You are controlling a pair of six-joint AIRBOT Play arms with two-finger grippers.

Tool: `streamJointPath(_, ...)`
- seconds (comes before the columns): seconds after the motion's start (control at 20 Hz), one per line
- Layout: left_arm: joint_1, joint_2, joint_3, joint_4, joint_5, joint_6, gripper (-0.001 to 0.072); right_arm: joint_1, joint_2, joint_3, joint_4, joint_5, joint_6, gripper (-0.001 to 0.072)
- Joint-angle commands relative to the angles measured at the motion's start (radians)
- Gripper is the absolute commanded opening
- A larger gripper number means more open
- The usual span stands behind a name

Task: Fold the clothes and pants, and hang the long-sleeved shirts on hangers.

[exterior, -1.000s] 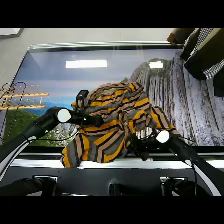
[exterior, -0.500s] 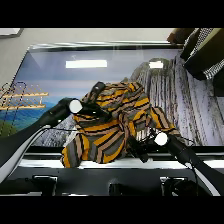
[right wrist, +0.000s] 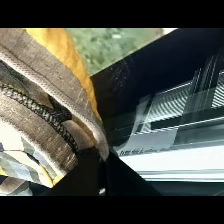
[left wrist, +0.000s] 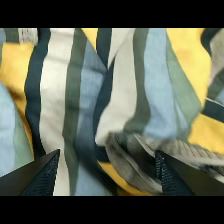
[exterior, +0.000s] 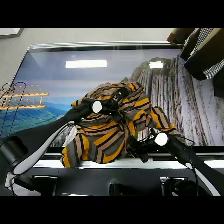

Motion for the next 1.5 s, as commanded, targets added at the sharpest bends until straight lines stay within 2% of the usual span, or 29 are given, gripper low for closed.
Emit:
streamJointPath(0.0, -0.009, -0.038, 0.018, 0.011, 0.072, 0.022, 0.0707, 0.001, 0.001, 0.000, -0.006, -0.006, 0.000, 0.0023)
streamJointPath(0.05, -0.009, -0.044, 0.018, 0.010, 0.091, 0.021, 0.0682, 0.001, 0.001, 0.000, -0.005, -0.009, 0.000, 0.0023)
streamJointPath(0.1, -0.009, -0.050, 0.019, 0.010, 0.102, 0.022, 0.0569, 0.001, 0.000, 0.000, -0.006, -0.009, 0.000, 0.0023)
streamJointPath(0.15, -0.009, -0.058, 0.019, 0.010, 0.113, 0.022, 0.0524, 0.001, 0.001, 0.000, -0.006, -0.009, 0.000, 0.0023)
streamJointPath(0.4, -0.011, -0.079, 0.043, 0.010, 0.119, 0.022, 0.0522, 0.001, 0.001, 0.000, -0.006, -0.008, -0.004, 0.0023)
streamJointPath(0.45, -0.011, -0.079, 0.043, 0.010, 0.120, 0.022, 0.0495, 0.001, 0.001, 0.000, -0.005, -0.008, -0.011, 0.0023)
streamJointPath(0.55, -0.011, -0.079, 0.045, 0.008, 0.116, 0.021, 0.0327, 0.001, 0.001, 0.000, -0.005, -0.008, -0.015, 0.0023)
streamJointPath(0.65, -0.011, -0.079, 0.055, -0.018, 0.101, 0.021, 0.0079, 0.001, 0.001, 0.000, -0.005, -0.007, -0.015, 0.0023)
streamJointPath(0.7, -0.011, -0.078, 0.065, -0.017, 0.086, 0.022, 0.0017, 0.001, 0.002, 0.000, -0.006, -0.005, -0.017, 0.0023)
streamJointPath(0.8, -0.007, -0.077, 0.108, -0.017, 0.033, 0.016, 0.0019, 0.001, 0.023, 0.002, -0.034, -0.005, -0.021, 0.0022)
streamJointPath(1.0, 0.053, -0.076, 0.270, -0.016, -0.071, -0.166, 0.0018, -0.166, 0.077, 0.129, -0.195, 0.103, -0.041, 0.0022)
streamJointPath(1.1, 0.103, -0.076, 0.384, -0.016, -0.136, -0.246, 0.0018, -0.311, 0.078, 0.306, -0.304, 0.146, -0.105, 0.0022)
streamJointPath(1.25, 0.177, -0.074, 0.581, -0.016, -0.208, -0.334, 0.0018, -0.441, 0.047, 0.632, -0.345, 0.135, -0.221, 0.0022)
streamJointPath(1.35, 0.227, -0.050, 0.682, -0.016, -0.213, -0.376, 0.0018, -0.432, -0.027, 0.891, -0.336, 0.156, -0.307, 0.0022)
streamJointPath(1.45, 0.275, 0.039, 0.673, -0.016, -0.185, -0.415, 0.0018, -0.388, -0.102, 1.128, -0.336, 0.176, -0.365, 0.0022)
